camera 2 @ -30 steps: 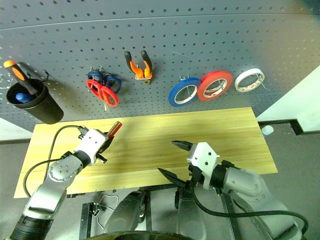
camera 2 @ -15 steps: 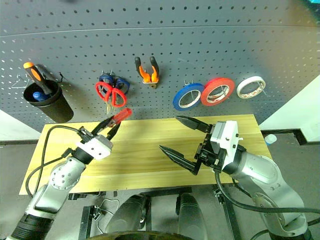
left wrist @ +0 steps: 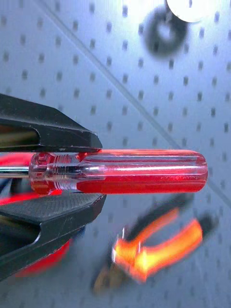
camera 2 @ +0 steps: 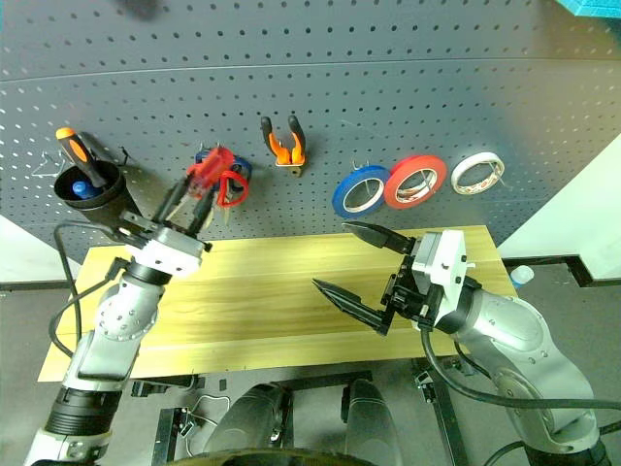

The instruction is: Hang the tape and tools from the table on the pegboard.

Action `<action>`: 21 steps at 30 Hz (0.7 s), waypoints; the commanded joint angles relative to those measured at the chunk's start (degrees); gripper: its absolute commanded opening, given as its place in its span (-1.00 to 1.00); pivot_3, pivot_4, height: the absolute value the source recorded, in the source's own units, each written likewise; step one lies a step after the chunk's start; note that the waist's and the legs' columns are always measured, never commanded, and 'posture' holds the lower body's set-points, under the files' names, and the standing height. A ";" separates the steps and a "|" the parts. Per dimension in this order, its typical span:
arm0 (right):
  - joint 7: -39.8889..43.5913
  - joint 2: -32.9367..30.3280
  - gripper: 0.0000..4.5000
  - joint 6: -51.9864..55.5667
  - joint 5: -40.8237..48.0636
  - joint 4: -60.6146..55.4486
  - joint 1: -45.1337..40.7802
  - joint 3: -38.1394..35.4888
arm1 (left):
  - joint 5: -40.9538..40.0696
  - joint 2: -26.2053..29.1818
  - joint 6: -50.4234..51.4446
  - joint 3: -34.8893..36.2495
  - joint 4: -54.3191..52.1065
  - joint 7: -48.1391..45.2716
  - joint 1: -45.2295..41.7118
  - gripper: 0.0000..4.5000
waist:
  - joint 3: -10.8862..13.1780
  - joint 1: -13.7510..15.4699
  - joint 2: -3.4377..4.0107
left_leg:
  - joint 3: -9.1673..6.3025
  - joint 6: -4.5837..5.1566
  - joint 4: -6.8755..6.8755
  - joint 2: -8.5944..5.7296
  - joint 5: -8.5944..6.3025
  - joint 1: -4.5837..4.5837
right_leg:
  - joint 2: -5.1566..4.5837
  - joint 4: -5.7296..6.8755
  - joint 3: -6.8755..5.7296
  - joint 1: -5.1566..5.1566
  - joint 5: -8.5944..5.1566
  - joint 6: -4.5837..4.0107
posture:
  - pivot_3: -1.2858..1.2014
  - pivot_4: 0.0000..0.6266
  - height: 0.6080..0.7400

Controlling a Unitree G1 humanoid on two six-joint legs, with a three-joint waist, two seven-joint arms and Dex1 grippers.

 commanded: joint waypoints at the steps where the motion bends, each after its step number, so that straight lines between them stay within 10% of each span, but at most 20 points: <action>1: 1.05 -0.21 1.00 -1.13 -0.16 0.62 -0.98 -1.16 | -0.25 0.15 1.15 3.53 -3.30 1.24 -2.05 -0.64 | -0.01 0.06 0.00 | 0.00 0.00 0.01 0.00 0.00 0.04 | 0.00 0.01 0.00 0.04 0.00 0.00 | 0.12 -0.57 0.80; 21: 3.68 0.63 1.00 -0.90 4.28 2.28 -4.55 -3.64 | -0.34 3.57 3.56 12.29 1.03 4.00 -9.37 -0.64 | -0.10 0.31 -0.06 | -0.01 -0.12 0.04 -0.02 0.07 0.03 | -0.01 0.03 0.01 0.04 0.01 -0.01 | 0.13 -0.58 0.80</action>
